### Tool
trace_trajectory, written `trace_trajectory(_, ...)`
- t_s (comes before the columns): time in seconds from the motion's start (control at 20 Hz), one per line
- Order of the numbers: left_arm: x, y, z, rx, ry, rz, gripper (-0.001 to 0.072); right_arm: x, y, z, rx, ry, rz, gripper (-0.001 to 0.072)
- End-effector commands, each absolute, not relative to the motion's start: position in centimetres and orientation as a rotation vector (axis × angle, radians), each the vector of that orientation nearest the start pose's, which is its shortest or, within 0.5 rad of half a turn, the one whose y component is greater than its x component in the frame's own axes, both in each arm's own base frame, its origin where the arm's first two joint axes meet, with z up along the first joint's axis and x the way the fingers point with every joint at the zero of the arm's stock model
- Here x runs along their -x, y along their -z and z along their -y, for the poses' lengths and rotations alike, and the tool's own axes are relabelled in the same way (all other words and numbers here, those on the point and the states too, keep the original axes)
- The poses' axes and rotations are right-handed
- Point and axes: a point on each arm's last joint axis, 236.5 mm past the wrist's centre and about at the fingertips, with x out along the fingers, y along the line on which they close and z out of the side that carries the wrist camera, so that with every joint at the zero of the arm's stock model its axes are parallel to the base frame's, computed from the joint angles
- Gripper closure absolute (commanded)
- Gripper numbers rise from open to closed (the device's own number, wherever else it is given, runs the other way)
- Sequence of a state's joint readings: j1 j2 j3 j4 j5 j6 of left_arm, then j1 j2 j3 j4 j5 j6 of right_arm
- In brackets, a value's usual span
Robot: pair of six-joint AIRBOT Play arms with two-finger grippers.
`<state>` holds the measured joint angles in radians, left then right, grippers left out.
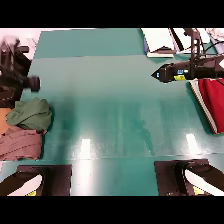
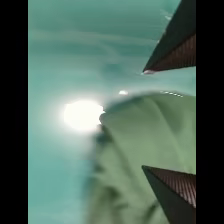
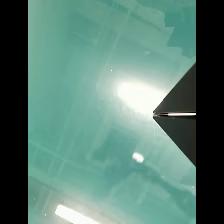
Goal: Fold the shirts.
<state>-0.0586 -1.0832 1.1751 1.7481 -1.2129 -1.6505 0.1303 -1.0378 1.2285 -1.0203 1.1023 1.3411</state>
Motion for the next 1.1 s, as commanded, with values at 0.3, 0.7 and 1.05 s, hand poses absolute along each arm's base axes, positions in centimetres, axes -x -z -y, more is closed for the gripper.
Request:
trace_trajectory(0.3,-32.2,3.9,-6.1,-0.032,-0.217,-1.224,0.0107,-36.7,-16.6,-16.0,-0.189,-0.561,-0.855,0.069)
trace_trajectory(0.7,-38.8,-21.8,-3.4,-0.079,-0.144,-0.648,0.0682,-37.1,-24.0,-15.0,-0.192,-0.524,-0.588,0.069)
trace_trajectory(1.05,-33.6,-40.4,13.5,-0.185,0.333,-0.213,0.0684,-36.7,-37.5,-10.8,-0.179,-0.448,-0.315,0.0691)
